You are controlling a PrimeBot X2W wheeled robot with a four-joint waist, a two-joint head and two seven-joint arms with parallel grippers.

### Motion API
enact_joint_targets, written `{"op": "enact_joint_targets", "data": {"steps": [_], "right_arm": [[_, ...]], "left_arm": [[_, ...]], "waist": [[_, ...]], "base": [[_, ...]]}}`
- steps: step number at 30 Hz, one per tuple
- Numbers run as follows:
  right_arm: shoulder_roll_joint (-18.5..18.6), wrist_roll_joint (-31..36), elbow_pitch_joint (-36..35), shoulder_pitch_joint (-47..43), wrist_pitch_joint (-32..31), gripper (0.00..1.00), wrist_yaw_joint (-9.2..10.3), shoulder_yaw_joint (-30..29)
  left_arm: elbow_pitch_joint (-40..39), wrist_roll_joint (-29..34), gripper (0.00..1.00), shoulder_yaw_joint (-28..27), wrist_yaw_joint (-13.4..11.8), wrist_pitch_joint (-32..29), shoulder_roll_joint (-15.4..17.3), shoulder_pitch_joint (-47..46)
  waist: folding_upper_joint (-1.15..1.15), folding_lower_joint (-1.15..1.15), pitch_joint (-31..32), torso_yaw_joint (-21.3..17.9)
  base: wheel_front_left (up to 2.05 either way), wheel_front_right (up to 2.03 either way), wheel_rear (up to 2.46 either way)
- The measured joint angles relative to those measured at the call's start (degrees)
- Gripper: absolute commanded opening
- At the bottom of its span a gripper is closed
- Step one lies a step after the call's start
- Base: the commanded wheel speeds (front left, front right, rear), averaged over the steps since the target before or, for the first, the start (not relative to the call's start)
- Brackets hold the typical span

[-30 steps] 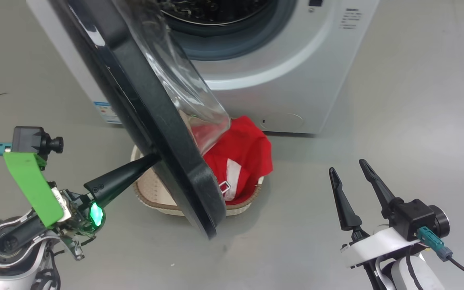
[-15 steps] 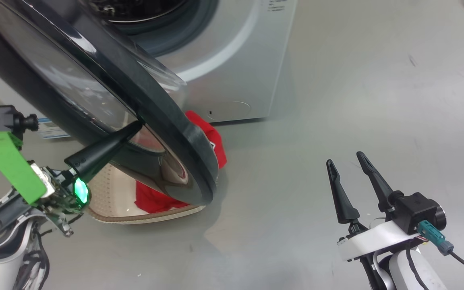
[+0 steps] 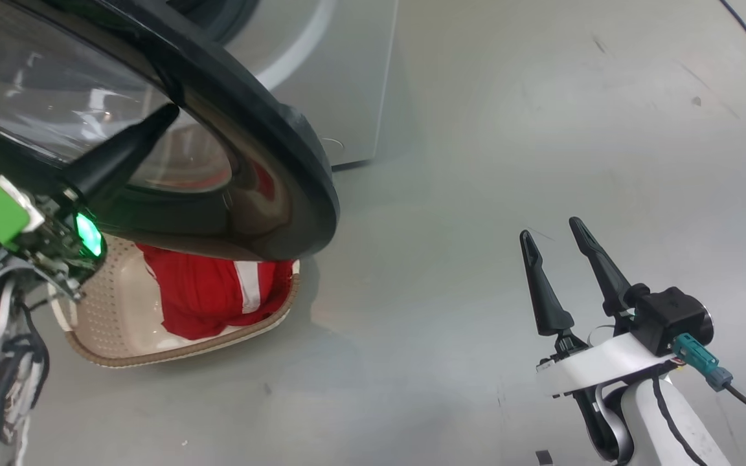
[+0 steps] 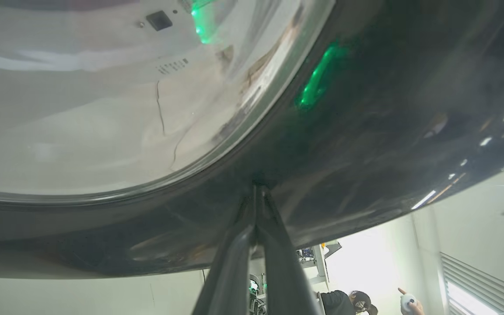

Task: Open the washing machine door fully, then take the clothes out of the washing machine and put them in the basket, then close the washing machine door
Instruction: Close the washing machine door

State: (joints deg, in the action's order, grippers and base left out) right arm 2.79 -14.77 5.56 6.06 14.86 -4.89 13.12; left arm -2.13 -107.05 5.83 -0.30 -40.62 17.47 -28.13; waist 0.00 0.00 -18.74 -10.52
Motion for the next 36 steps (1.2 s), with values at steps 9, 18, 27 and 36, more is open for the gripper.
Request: {"op": "enact_joint_targets", "data": {"steps": [9,18,27,36], "right_arm": [[0.0,-2.6,-0.5,1.6,0.0,1.0,0.09,0.5],[-0.1,-3.9,-0.7,3.5,0.0,1.0,0.46,1.5],[-0.2,-4.6,-1.0,4.6,0.0,1.0,0.52,2.4],[-0.2,-4.6,-1.0,5.3,0.0,1.0,0.96,2.1]], "left_arm": [[3.1,2.4,0.0,-1.5,-2.4,2.5,0.5,-6.3],[6.6,5.0,0.0,-2.3,-3.3,4.9,0.7,-13.3],[10.6,6.0,0.0,-4.1,-3.7,8.0,1.2,-18.7],[14.6,8.4,0.0,-4.5,-3.2,10.4,1.2,-23.0]], "waist": [[0.0,0.0,-2.9,-3.4],[0.0,0.0,-5.6,-6.1],[0.0,0.0,-7.9,-8.1],[0.0,0.0,-9.1,-9.2]], "base": [[0.0,0.0,0.0],[0.0,0.0,0.0],[0.0,0.0,0.0],[0.0,0.0,0.0]]}}
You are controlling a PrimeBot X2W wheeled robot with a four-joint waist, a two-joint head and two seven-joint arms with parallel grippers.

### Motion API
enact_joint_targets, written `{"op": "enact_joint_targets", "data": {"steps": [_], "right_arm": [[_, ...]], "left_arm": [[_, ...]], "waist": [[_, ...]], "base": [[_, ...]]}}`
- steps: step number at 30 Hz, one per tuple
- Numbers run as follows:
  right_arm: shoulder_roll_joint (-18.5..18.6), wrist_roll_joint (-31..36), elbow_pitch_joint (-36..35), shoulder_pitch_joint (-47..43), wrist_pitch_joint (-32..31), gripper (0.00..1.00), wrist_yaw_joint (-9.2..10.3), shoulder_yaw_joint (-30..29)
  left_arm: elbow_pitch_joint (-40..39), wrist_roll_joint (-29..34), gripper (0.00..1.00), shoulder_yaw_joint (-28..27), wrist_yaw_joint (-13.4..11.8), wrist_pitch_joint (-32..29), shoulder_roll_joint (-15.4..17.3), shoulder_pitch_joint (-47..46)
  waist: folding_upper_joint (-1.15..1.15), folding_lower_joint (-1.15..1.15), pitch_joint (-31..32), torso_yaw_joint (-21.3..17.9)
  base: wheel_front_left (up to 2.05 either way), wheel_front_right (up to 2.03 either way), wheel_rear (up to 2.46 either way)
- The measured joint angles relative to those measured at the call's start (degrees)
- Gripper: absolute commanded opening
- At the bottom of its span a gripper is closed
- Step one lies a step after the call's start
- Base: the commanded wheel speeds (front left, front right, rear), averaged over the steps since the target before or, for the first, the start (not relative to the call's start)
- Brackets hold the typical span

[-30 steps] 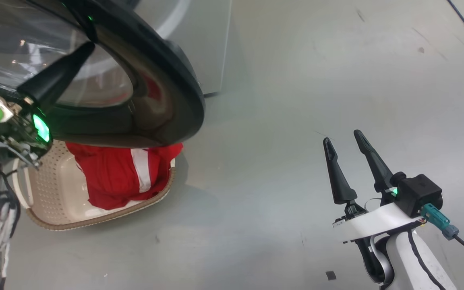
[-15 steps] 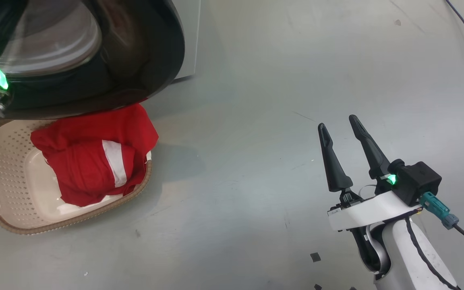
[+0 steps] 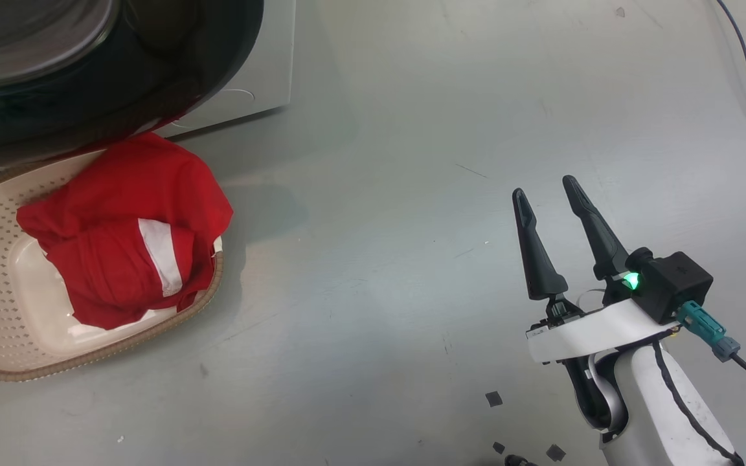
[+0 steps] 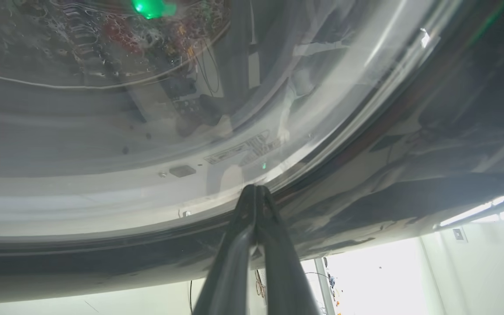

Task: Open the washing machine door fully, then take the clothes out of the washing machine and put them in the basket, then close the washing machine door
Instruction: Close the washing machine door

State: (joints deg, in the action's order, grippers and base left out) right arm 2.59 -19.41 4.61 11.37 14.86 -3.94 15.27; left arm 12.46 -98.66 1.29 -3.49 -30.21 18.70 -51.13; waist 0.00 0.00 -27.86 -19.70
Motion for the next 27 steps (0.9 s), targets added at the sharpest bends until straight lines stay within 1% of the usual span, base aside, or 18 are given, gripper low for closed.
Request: {"op": "enact_joint_targets", "data": {"steps": [6,11,16,22,25,27], "right_arm": [[-0.1,0.0,0.2,0.1,0.0,1.0,0.08,-0.3],[0.0,0.3,0.2,0.1,0.0,1.0,0.14,-1.0],[0.0,0.5,0.3,0.1,0.0,1.0,0.55,-2.0],[0.0,1.8,0.8,0.1,0.0,1.0,0.48,-2.1],[0.0,2.3,1.0,0.1,0.0,1.0,0.46,-2.1],[0.0,2.7,1.4,0.1,0.0,1.0,0.04,-2.1]], "left_arm": [[2.2,0.3,0.0,0.8,1.4,0.0,-0.3,-0.7],[3.6,-0.1,0.0,1.1,2.9,-0.3,-2.0,-0.7],[4.2,-3.2,0.0,0.0,5.0,-0.6,-3.8,-0.3],[5.5,-4.4,0.0,-1.3,7.8,-1.2,-4.4,5.0],[5.6,-4.8,0.0,-1.4,8.3,-1.5,-5.0,6.9],[5.6,-5.2,0.0,-1.9,9.0,-1.5,-5.2,9.0]], "waist": [[0.0,0.0,0.0,0.2],[0.0,0.0,0.2,1.3],[0.0,0.0,0.4,2.9],[0.0,0.0,1.1,5.4],[0.0,0.0,1.4,6.3],[0.0,0.0,1.8,7.2]], "base": [[0.0,0.0,0.0],[0.0,0.0,0.0],[0.0,0.0,0.0],[0.0,0.0,0.0],[0.0,0.0,0.0],[0.0,0.0,0.0]]}}
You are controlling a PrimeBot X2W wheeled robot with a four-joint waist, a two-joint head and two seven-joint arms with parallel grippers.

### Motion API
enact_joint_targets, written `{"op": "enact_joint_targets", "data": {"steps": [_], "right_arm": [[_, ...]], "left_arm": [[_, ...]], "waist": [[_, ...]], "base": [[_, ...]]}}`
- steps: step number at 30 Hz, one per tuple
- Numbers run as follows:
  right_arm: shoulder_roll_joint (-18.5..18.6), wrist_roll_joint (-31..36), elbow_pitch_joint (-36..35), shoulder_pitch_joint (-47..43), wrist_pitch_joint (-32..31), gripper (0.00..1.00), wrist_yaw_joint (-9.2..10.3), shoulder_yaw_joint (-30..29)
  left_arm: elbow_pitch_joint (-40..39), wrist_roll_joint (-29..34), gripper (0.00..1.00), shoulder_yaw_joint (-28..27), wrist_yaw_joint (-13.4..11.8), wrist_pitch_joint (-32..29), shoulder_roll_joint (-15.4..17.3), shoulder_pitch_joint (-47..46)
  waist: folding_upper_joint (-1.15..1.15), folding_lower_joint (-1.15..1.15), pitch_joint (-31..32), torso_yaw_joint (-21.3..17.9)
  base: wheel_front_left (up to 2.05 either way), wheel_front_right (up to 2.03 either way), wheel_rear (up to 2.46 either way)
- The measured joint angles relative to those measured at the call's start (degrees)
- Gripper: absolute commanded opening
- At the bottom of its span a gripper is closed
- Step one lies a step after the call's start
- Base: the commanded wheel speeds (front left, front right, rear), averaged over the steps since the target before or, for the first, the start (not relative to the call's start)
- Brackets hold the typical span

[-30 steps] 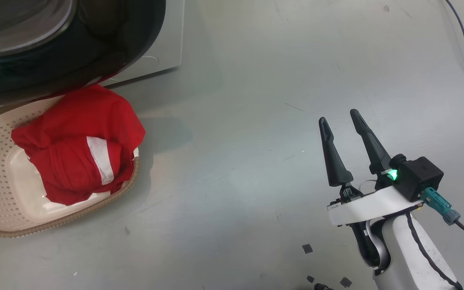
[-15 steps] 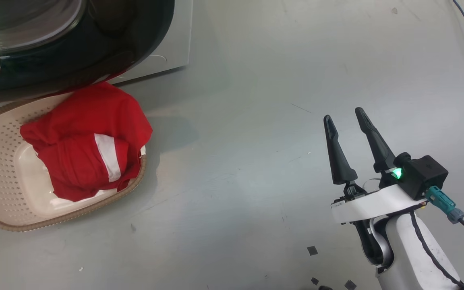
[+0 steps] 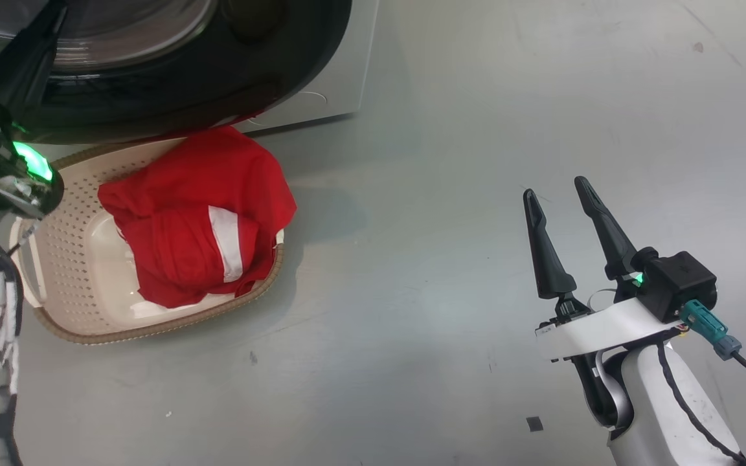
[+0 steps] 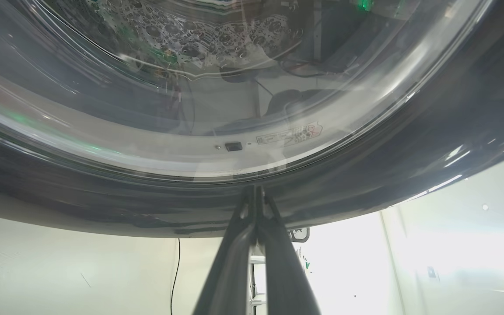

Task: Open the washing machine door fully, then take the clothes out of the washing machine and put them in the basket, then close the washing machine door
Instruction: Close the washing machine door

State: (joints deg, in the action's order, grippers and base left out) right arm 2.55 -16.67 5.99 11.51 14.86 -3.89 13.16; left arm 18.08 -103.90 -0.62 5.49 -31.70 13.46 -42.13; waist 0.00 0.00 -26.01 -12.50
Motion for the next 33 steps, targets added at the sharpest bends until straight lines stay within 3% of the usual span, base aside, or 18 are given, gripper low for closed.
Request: {"op": "enact_joint_targets", "data": {"steps": [5,8,9,10,18,23,29,33], "right_arm": [[0.0,1.0,0.4,-0.2,0.0,1.0,-0.09,-0.4],[0.0,1.5,0.8,-0.4,0.0,1.0,-0.19,-0.7],[0.1,1.8,1.0,-0.4,0.0,1.0,-0.36,-0.8],[0.2,1.9,1.2,-0.4,0.0,1.0,-0.55,-0.8],[0.5,2.8,2.2,-2.5,0.0,1.0,-0.58,-1.4],[0.9,3.1,2.9,-4.2,0.0,1.0,-0.58,-2.1],[0.9,3.2,3.3,-6.5,0.0,1.0,-0.56,-2.8],[0.9,3.7,3.2,-6.6,0.0,1.0,-0.55,-2.8]], "left_arm": [[-0.6,-1.1,0.0,-1.0,1.2,0.0,-1.0,5.7],[-1.2,-1.5,0.36,-1.6,1.4,0.1,-2.4,9.0],[-1.5,-1.5,0.64,-2.0,1.4,0.5,-2.9,10.2],[-1.8,-1.6,1.0,-2.6,1.4,0.6,-3.4,11.3],[-7.8,-1.0,1.0,-6.9,1.4,3.5,-6.5,19.8],[-11.4,0.7,1.0,-11.0,1.4,8.5,-9.2,23.7],[-17.2,13.2,1.0,-12.7,1.4,15.7,-8.4,26.9],[-21.7,29.0,1.0,-9.7,1.4,20.9,-3.6,29.8]], "waist": [[0.0,0.0,1.4,2.2],[0.0,0.0,2.4,3.6],[0.0,0.0,2.8,4.0],[0.0,0.0,3.2,4.4],[0.0,0.0,7.1,7.3],[0.0,0.0,9.8,8.7],[0.0,0.0,12.9,10.4],[0.0,0.0,14.6,11.4]], "base": [[0.0,0.0,0.0],[0.0,0.0,0.0],[0.0,0.0,0.0],[0.0,0.0,0.0],[0.0,0.0,0.0],[0.0,0.0,0.0],[0.0,0.0,0.0],[0.0,0.0,0.0]]}}
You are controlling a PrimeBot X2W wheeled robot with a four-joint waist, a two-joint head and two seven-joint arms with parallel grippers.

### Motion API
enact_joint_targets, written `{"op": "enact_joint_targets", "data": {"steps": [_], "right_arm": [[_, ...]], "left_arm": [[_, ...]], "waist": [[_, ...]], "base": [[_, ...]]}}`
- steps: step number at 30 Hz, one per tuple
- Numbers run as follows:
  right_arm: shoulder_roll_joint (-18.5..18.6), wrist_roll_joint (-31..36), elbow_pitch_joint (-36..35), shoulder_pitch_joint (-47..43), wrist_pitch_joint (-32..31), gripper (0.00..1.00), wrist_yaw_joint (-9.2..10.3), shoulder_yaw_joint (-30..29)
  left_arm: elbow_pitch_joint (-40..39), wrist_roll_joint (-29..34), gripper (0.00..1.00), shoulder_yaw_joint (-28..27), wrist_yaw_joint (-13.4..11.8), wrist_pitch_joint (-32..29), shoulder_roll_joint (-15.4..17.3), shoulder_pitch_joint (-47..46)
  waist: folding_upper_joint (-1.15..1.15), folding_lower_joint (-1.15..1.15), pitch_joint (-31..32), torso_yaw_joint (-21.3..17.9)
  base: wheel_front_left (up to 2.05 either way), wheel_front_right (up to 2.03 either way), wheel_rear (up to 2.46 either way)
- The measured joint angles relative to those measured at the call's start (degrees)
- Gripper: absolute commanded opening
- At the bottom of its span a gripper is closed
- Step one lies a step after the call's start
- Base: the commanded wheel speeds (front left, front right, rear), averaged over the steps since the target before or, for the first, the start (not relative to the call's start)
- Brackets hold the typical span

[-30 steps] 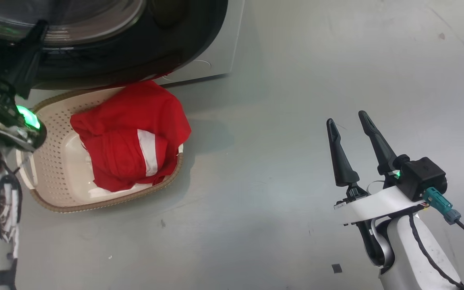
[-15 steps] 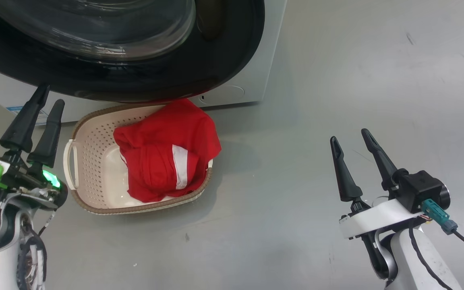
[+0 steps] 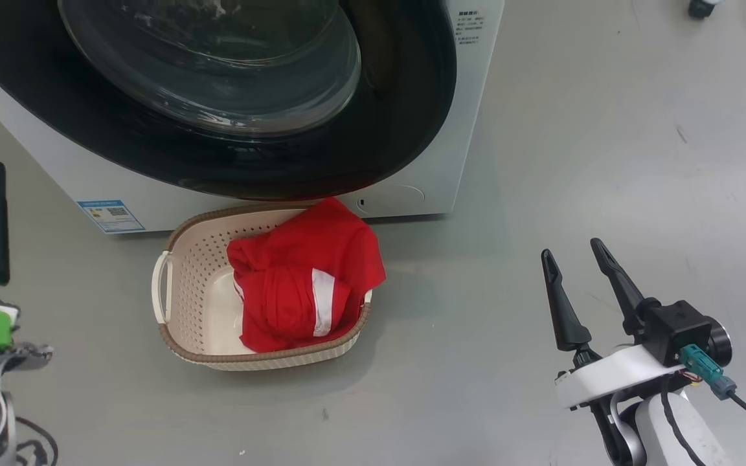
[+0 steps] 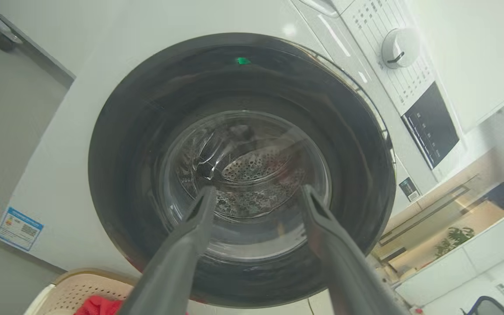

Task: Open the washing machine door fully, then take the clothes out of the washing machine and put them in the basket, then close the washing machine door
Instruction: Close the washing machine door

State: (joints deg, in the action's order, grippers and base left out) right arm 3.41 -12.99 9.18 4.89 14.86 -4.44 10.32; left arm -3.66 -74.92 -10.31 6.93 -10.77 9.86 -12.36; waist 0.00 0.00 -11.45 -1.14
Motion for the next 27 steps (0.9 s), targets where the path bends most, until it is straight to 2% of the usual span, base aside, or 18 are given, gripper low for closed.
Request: {"op": "enact_joint_targets", "data": {"steps": [2,6,8,12,15,21,27], "right_arm": [[0.1,0.7,-0.2,-0.1,0.0,1.0,0.02,0.0],[0.2,1.8,-0.3,-0.3,0.0,1.0,0.04,0.0],[0.2,2.3,-0.3,-0.8,0.0,1.0,0.08,-0.1],[0.2,2.5,-0.3,-1.9,0.0,1.0,0.51,-0.2],[0.2,2.6,-0.3,-3.0,0.0,1.0,0.58,-0.5],[0.1,2.6,-0.2,-5.4,0.0,1.0,0.65,-0.2],[0.0,2.6,0.1,-6.9,0.0,1.0,0.66,0.4]], "left_arm": [[-1.8,6.9,1.0,2.4,0.0,2.7,2.0,2.0],[-3.0,19.1,1.0,8.3,0.0,8.5,8.3,6.1],[-2.6,24.8,1.0,9.7,0.0,11.6,9.7,8.2],[-0.5,35.5,1.0,11.3,-0.4,16.5,7.7,11.4],[0.0,42.2,1.0,13.8,-3.3,18.7,7.2,13.3],[2.1,47.5,1.0,17.0,-8.7,21.4,4.7,17.1],[3.8,48.9,1.0,18.8,-11.7,22.5,1.7,18.8]], "waist": [[0.0,0.0,0.7,0.3],[0.0,0.0,2.0,0.7],[0.0,0.0,2.6,0.7],[0.0,0.0,3.8,0.8],[0.0,0.0,4.7,0.8],[0.0,0.0,6.2,1.0],[0.0,0.0,7.3,1.1]], "base": [[0.0,0.0,0.0],[0.0,0.0,0.0],[0.0,0.0,0.0],[0.0,0.0,0.0],[0.0,0.0,0.0],[0.0,0.0,0.0],[0.0,0.0,0.0]]}}
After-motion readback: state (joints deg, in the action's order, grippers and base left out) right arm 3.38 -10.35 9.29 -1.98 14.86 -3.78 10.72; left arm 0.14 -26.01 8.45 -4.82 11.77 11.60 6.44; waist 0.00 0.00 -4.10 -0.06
